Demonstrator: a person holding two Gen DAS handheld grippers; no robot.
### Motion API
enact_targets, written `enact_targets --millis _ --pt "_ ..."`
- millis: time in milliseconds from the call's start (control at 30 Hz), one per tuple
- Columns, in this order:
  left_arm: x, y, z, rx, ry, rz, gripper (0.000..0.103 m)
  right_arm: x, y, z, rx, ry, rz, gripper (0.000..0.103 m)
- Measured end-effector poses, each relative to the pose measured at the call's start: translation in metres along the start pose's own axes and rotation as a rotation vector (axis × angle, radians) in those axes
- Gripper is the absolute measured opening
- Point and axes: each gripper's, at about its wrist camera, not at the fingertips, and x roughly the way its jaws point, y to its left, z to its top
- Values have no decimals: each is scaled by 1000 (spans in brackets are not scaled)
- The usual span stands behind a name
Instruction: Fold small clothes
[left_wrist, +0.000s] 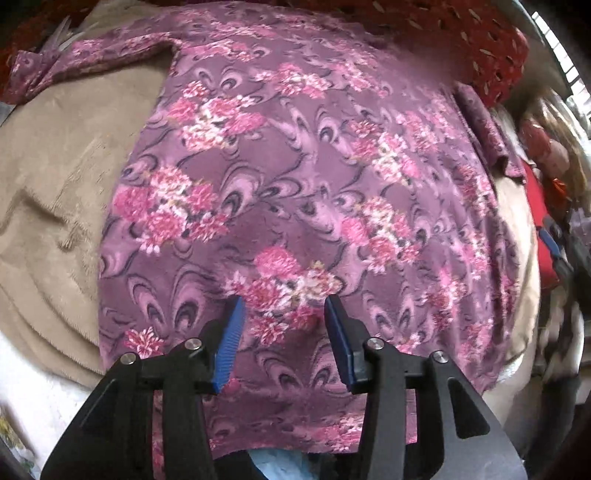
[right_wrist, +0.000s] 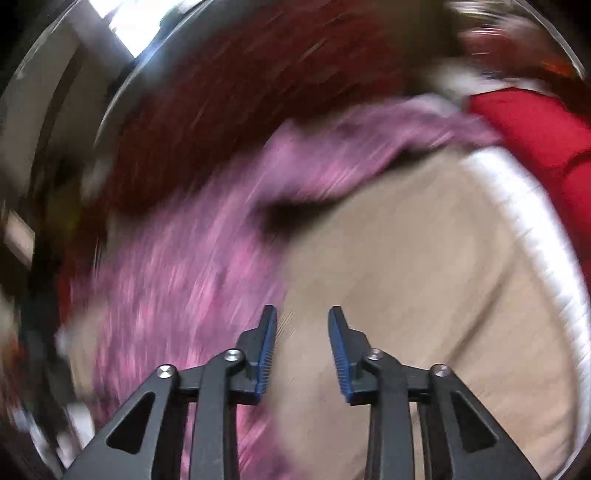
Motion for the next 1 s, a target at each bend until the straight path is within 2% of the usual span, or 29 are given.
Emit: enact_targets --millis 67,200,367,400,467,500,533,567,733,767,867,933,1000 --pt "-4 -2 9 -3 -5 -27 43 4 -41 38 143 -46 -47 49" --pt "-4 -14 35 2 -18 -55 43 36 -97 83 362 -55 -67 49" --pt "11 -36 79 39 -33 -70 43 94 -113 110 492 -61 -65 54" --pt "19 -42 79 46 -46 -74 43 103 -115 113 521 -76 -66 54" --pt "25 -45 99 51 -62 -71 43 107 -116 116 559 -150 -52 54" --pt "26 -44 105 49 -69 -71 43 110 -118 118 582 -163 -50 51" --pt "28 -44 115 46 -77 -69 43 107 -122 120 582 -171 -55 43" --pt "32 -44 128 39 -88 -65 43 107 -123 124 568 -174 -64 12" --pt "50 -42 169 -5 -119 -55 44 69 -130 146 458 -253 -167 9" --pt "55 -40 177 -27 -118 -61 44 56 -136 152 451 -282 -222 9" --pt "67 -40 185 -57 -115 -61 45 36 -150 161 482 -304 -280 9" --pt "68 -43 186 -49 -126 -62 52 30 -148 165 477 -313 -265 9" --pt "67 -46 185 -38 -127 -60 53 27 -132 169 430 -324 -243 9"
